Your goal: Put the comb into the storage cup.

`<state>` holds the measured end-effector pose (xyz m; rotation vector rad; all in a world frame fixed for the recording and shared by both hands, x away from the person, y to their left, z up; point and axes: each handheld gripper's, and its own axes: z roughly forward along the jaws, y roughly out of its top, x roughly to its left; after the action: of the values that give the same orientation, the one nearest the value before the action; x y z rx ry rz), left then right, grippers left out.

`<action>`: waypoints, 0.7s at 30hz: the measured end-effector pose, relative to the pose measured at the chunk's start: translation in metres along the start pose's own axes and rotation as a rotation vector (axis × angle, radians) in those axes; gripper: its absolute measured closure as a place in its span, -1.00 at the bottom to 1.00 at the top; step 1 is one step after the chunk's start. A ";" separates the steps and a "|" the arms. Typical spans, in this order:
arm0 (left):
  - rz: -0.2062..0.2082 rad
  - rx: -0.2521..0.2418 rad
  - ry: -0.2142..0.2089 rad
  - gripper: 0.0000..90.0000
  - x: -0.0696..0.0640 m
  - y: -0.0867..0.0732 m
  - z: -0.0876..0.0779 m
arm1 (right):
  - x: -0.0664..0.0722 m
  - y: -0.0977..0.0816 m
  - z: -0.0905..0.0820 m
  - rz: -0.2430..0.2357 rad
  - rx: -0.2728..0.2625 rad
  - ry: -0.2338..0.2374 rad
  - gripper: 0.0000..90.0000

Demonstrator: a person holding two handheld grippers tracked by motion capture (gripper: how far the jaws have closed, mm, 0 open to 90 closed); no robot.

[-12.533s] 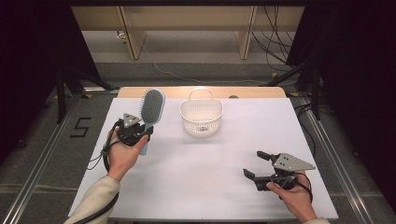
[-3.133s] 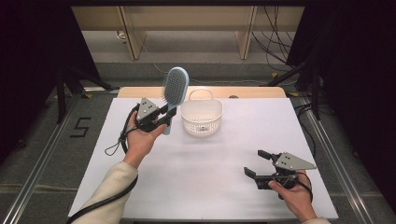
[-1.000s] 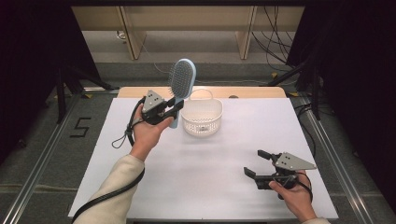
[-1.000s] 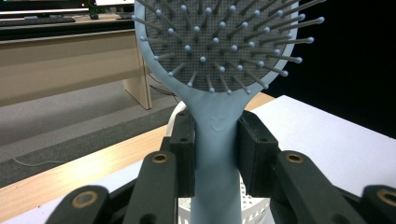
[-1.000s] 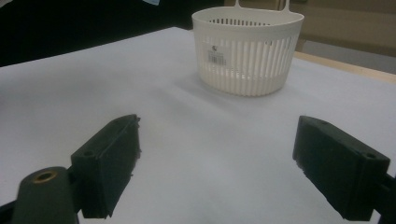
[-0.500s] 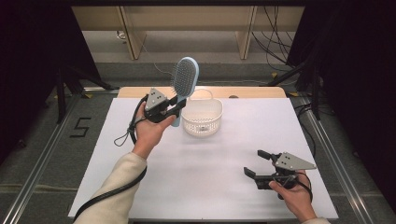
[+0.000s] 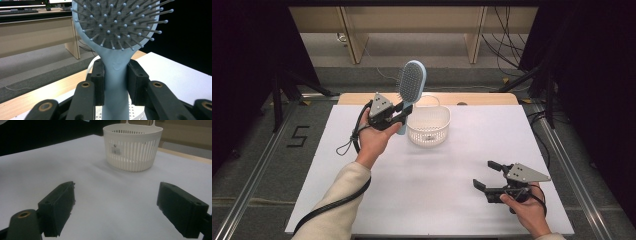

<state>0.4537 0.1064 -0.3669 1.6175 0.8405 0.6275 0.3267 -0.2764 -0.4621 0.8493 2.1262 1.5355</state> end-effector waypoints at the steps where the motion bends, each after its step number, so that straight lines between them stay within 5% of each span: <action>1: -0.001 -0.001 -0.001 0.55 0.000 0.000 0.000 | 0.000 0.000 0.000 0.000 -0.003 0.001 -0.66; 21: 0.000 -0.005 -0.009 0.55 -0.002 0.003 0.007 | 0.000 0.000 0.000 0.003 0.000 0.001 -0.66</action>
<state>0.4588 0.1006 -0.3657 1.6147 0.8316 0.6212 0.3270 -0.2766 -0.4623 0.8515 2.1264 1.5382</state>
